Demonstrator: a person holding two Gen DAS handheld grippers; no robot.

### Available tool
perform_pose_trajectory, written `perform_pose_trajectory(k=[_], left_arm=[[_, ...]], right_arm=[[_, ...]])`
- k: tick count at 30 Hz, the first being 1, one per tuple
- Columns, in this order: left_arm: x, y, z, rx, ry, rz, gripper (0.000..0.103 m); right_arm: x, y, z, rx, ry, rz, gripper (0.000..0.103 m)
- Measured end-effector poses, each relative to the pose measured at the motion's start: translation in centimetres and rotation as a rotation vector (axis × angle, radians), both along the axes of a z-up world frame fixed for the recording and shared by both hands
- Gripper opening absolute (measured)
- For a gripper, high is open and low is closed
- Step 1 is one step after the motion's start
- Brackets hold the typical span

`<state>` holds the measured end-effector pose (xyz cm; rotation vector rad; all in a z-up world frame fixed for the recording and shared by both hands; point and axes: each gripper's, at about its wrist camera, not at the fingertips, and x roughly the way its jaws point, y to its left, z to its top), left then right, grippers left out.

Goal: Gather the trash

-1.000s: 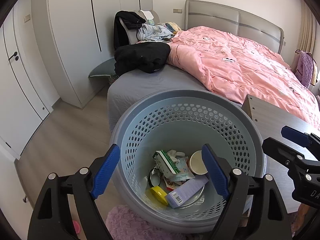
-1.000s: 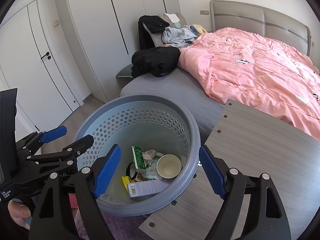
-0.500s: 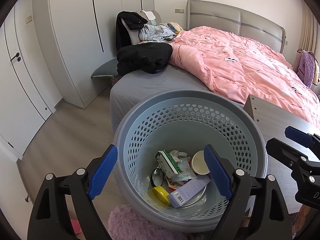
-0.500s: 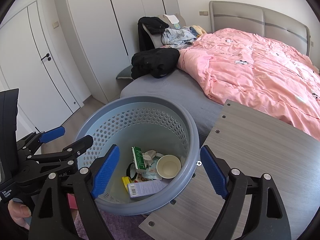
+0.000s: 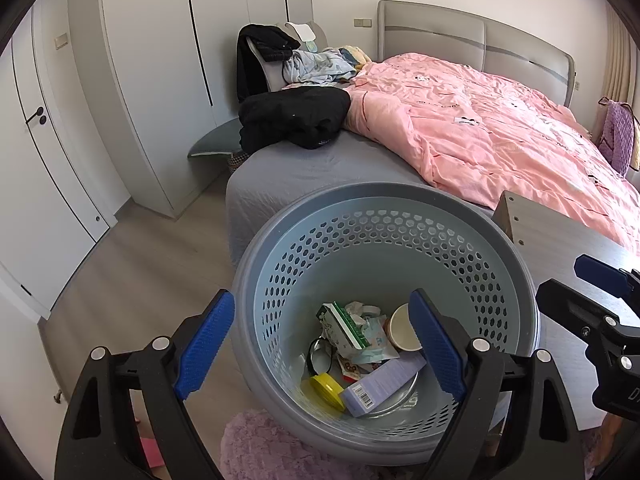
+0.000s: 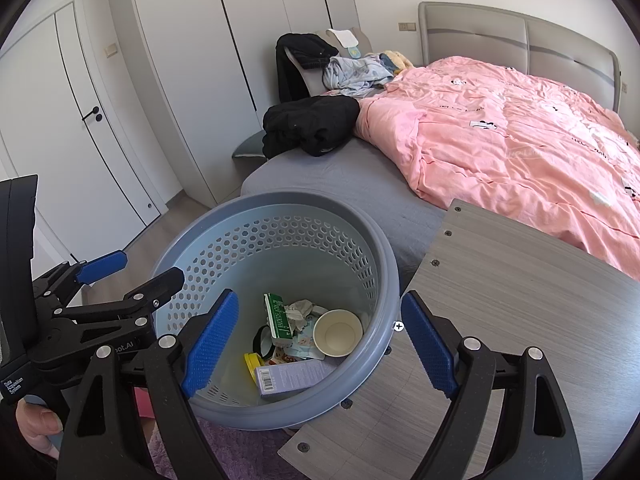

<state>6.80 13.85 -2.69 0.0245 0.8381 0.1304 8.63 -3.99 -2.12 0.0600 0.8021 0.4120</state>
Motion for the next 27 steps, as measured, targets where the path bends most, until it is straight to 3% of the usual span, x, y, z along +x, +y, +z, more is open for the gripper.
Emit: perform_pose_trajectory(k=[27], left_arm=[[0.01,-0.21,0.06,0.002,-0.002,0.000,0.085]], right_arm=[[-0.19,0.42,0.51,0.000,-0.005,0.006,0.082]])
